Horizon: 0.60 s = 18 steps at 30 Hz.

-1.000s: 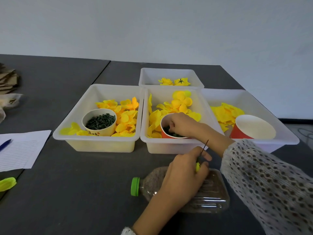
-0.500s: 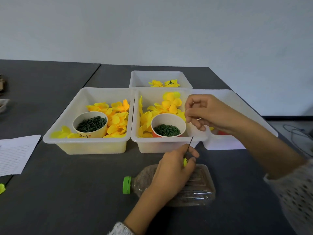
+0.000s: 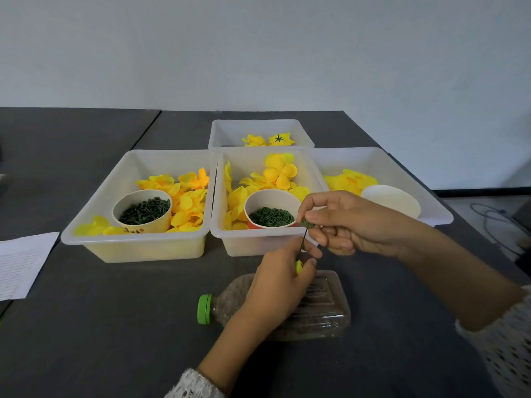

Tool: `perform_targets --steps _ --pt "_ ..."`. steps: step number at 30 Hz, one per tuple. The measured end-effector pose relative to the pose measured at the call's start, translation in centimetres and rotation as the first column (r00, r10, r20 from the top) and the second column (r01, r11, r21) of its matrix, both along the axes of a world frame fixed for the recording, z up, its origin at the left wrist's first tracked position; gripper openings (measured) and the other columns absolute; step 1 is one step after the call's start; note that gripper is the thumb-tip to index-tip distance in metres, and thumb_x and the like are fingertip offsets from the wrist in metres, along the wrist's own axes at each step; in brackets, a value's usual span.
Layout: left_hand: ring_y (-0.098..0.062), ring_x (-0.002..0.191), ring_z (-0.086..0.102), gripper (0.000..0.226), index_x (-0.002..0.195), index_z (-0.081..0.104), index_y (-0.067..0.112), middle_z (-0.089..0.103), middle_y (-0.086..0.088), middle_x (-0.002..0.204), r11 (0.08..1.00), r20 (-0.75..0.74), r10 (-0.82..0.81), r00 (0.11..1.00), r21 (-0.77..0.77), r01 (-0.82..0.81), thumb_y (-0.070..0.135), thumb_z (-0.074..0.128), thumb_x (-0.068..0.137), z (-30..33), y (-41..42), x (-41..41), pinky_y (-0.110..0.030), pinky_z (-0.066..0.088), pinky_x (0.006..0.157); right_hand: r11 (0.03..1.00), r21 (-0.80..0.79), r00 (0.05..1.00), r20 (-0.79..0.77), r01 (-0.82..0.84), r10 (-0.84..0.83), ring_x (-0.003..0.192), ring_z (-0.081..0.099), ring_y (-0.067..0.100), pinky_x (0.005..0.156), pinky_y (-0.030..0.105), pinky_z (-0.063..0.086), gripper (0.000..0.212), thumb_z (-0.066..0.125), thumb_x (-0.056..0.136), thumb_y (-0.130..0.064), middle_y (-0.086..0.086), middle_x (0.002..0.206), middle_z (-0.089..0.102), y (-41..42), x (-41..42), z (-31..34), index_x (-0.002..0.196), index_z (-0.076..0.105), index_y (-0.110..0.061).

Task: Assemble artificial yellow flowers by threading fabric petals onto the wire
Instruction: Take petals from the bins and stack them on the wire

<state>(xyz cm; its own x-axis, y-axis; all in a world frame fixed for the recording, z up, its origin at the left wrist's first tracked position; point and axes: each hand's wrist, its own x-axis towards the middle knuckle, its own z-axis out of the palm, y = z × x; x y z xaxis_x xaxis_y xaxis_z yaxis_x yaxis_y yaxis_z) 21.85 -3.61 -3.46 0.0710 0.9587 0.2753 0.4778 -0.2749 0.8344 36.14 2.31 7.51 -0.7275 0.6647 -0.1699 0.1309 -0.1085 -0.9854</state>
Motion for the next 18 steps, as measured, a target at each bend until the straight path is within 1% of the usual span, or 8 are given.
perform_targets --steps 3,7,10,13,14,15,17,18 --pt "-0.004 0.08 0.06 0.016 0.085 0.051 0.043 0.061 0.026 0.083 1.0 -0.007 0.011 1.0 0.023 -0.011 0.028 0.057 0.088 0.2 -0.1 0.1 -0.041 0.052 0.076 0.999 -0.043 1.0 -0.005 0.004 -0.004 0.033 0.033 0.008 0.036 0.015 0.026 0.021 0.055 0.087 -0.016 0.016 0.061 0.05 -0.1 -0.1 -0.8 0.097 0.054 0.001" --pt "-0.001 0.086 0.06 0.014 0.093 0.058 0.038 0.063 0.023 0.085 1.0 -0.008 0.009 1.0 0.019 -0.008 0.025 0.059 0.089 0.1 0.0 0.0 -0.036 0.053 0.081 0.998 -0.05 0.999 -0.034 0.037 -0.039 0.034 0.034 0.009 0.036 0.016 0.029 0.018 0.052 0.09 -0.013 0.016 0.059 0.051 -0.1 0.0 -1.1 0.099 0.054 0.002" --pt "-0.002 0.085 0.059 0.01 0.097 0.061 0.03 0.063 0.019 0.085 1.0 -0.007 0.008 1.0 0.026 -0.008 0.024 0.059 0.09 0.1 0.0 0.0 -0.034 0.052 0.08 0.999 -0.013 0.999 0.012 0.05 -0.05 0.034 0.034 0.009 0.036 0.017 0.031 0.022 0.052 0.092 -0.016 0.015 0.059 0.052 -0.3 0.0 -1.0 0.102 0.055 0.004" --pt "-0.001 0.083 0.06 0.011 0.097 0.062 0.032 0.062 0.02 0.083 1.0 -0.01 0.01 1.0 0.004 -0.01 0.023 0.06 0.091 0.2 0.0 0.0 -0.03 0.051 0.077 0.97 0.204 0.977 0.138 0.131 -0.161 0.035 0.032 0.009 0.039 0.018 0.027 0.032 0.052 0.094 -0.03 0.012 0.06 0.049 -0.1 0.1 -1.2 0.105 0.058 -0.001" --pt "-0.002 0.083 0.06 0.011 0.097 0.062 0.033 0.063 0.018 0.083 1.0 -0.008 0.008 1.0 -0.007 -0.009 0.023 0.061 0.092 0.2 -0.1 0.0 -0.031 0.052 0.078 0.95 0.27 0.971 0.137 0.155 -0.197 0.036 0.03 0.01 0.04 0.019 0.025 0.034 0.055 0.091 -0.034 0.011 0.062 0.048 -0.1 0.0 -1.3 0.103 0.058 -0.002" --pt "-0.003 0.082 0.061 0.012 0.098 0.062 0.033 0.064 0.015 0.083 1.0 -0.005 0.007 1.0 -0.012 -0.007 0.024 0.061 0.092 0.3 -0.1 0.0 -0.033 0.052 0.08 0.937 0.307 0.972 0.113 0.164 -0.207 0.038 0.029 0.011 0.04 0.02 0.025 0.032 0.059 0.088 -0.033 0.013 0.063 0.049 -0.1 0.1 -1.4 0.099 0.059 -0.003" --pt "-0.005 0.081 0.06 0.016 0.105 0.061 0.034 0.065 0.012 0.083 1.0 -0.009 0.02 1.0 -0.008 -0.02 0.028 0.061 0.091 0.3 -0.2 0.0 -0.039 0.053 0.081 0.927 0.357 0.984 0.09 0.114 -0.156 0.04 0.034 0.013 0.041 0.02 0.028 0.016 0.066 0.087 -0.022 0.015 0.063 0.056 -0.2 0.0 -1.6 0.088 0.062 -0.006" --pt "-0.006 0.083 0.061 0.022 0.112 0.059 0.033 0.066 0.011 0.087 1.0 -0.013 0.028 1.0 -0.005 -0.028 0.029 0.062 0.09 0.4 -0.2 0.0 -0.04 0.052 0.082 0.916 0.393 0.985 0.113 0.078 -0.132 0.04 0.04 0.011 0.041 0.02 0.032 0.009 0.069 0.087 -0.015 0.009 0.062 0.06 -0.4 -0.1 -1.8 0.083 0.064 -0.009"
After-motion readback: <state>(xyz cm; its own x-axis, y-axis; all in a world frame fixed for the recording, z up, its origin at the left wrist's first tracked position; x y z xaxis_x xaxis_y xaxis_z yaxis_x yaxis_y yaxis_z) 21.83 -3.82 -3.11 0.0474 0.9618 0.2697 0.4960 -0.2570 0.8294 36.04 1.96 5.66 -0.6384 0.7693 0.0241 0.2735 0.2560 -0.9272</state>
